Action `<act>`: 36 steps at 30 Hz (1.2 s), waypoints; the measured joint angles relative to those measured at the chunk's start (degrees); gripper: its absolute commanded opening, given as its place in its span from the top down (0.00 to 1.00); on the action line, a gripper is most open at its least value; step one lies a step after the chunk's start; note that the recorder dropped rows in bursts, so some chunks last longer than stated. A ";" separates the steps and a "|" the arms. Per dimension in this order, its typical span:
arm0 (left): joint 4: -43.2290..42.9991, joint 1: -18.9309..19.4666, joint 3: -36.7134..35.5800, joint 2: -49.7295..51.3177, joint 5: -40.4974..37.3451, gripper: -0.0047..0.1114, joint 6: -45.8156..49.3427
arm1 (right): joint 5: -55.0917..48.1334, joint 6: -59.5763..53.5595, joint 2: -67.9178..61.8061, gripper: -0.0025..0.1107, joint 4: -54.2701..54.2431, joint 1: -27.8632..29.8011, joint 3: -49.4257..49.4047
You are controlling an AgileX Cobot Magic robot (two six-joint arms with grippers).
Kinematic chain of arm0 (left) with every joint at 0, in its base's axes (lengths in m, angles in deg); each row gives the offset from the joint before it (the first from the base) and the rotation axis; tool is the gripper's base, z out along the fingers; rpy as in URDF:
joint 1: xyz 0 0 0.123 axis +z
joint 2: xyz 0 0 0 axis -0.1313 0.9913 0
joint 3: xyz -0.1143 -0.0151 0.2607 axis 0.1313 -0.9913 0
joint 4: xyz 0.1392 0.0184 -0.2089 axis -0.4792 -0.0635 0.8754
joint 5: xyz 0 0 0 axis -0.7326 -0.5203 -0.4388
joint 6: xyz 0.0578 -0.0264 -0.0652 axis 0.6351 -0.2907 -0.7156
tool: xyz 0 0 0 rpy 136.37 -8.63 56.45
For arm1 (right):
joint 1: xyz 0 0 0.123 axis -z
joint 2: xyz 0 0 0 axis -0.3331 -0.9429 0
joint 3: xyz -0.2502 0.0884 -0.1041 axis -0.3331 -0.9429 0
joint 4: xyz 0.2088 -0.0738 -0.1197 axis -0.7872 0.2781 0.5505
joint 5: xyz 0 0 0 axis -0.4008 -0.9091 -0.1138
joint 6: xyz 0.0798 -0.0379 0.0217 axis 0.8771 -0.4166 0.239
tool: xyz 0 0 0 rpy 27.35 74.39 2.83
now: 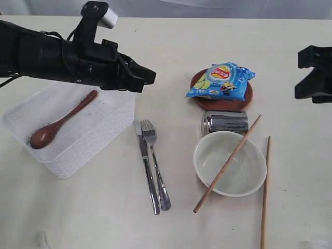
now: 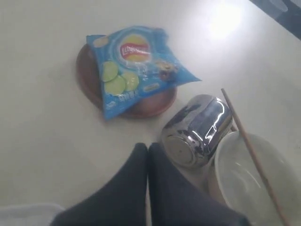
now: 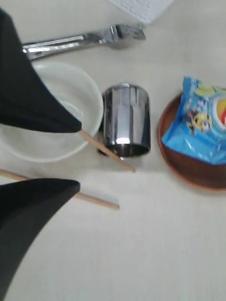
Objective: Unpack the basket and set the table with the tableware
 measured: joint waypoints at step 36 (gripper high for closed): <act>-10.62 0.00 0.00 -0.74 -0.39 0.96 -8.86 | -3.52 -31.93 -41.86 0.51 -23.25 1.63 11.67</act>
